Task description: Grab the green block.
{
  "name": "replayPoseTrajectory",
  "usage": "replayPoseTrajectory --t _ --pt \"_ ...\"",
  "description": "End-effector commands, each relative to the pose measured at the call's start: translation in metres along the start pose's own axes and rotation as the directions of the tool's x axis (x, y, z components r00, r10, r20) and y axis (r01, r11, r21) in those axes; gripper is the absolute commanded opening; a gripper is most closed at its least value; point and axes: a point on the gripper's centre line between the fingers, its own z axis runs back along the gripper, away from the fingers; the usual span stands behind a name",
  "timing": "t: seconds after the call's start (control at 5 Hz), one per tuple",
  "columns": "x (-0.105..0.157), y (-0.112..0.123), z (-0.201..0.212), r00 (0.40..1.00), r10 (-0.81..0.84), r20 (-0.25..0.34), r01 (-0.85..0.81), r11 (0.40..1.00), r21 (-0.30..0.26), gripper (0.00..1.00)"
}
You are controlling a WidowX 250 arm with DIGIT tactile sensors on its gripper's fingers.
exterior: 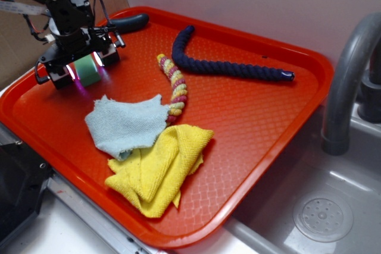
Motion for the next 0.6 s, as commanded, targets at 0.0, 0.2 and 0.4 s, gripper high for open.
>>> replayPoseTrajectory --t 0.0,0.2,0.4 --pt "-0.002 0.011 -0.005 0.995 -0.101 -0.016 0.1 0.994 -0.032 0.0" --pt "0.002 0.001 -0.006 0.988 -0.15 -0.035 0.148 0.988 -0.053 0.0" --pt "0.011 -0.012 0.009 0.974 -0.22 -0.064 0.214 0.973 -0.087 0.0"
